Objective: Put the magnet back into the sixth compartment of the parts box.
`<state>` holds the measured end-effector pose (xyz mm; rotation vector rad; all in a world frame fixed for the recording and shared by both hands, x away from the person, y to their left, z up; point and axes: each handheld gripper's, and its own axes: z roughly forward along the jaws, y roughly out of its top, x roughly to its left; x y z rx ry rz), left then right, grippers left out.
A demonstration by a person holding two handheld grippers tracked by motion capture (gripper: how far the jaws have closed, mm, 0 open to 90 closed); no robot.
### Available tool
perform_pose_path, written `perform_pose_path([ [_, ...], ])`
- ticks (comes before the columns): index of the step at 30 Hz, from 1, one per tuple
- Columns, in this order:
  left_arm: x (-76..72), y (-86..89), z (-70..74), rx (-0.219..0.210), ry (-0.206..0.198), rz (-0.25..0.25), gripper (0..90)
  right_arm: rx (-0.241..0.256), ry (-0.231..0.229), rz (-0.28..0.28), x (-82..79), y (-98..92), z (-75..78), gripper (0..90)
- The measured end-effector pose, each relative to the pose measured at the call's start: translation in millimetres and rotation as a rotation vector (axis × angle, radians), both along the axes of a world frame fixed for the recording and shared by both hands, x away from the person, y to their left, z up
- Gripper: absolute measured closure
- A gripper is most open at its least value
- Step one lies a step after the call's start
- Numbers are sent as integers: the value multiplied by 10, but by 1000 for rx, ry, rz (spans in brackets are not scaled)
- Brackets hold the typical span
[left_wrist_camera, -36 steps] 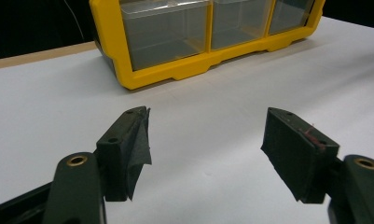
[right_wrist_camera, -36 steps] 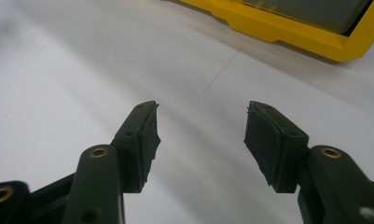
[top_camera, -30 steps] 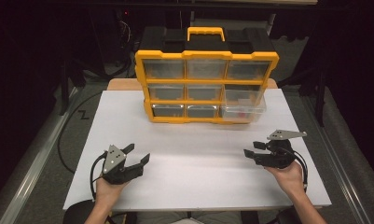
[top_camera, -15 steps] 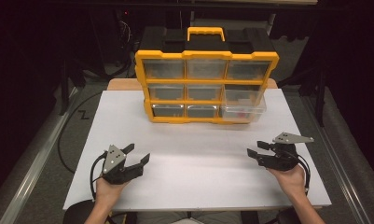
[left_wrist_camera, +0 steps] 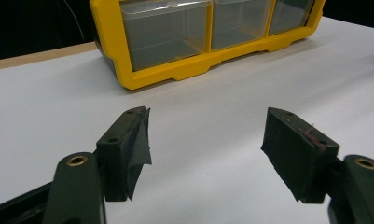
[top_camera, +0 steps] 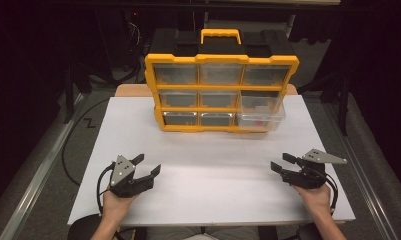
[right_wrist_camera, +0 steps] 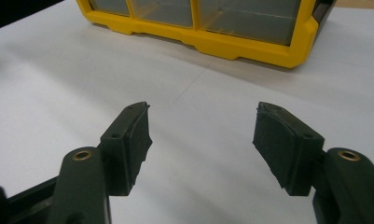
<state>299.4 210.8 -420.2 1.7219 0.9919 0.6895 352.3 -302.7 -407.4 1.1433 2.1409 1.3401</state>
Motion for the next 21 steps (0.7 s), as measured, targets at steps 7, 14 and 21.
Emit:
perform_pose_path([
  [7, -7, -1, 3, 1, -2, -1, 317, 30, -34, -9, -40, -69, -56, 357],
  [14, -12, -4, 4, 0, -3, -3, 317, 41, -37, -22, -49, -105, -84, 346],
  [21, -13, -1, 6, -2, -4, -2, 318, 40, -52, -22, -53, -100, -82, 342],
])
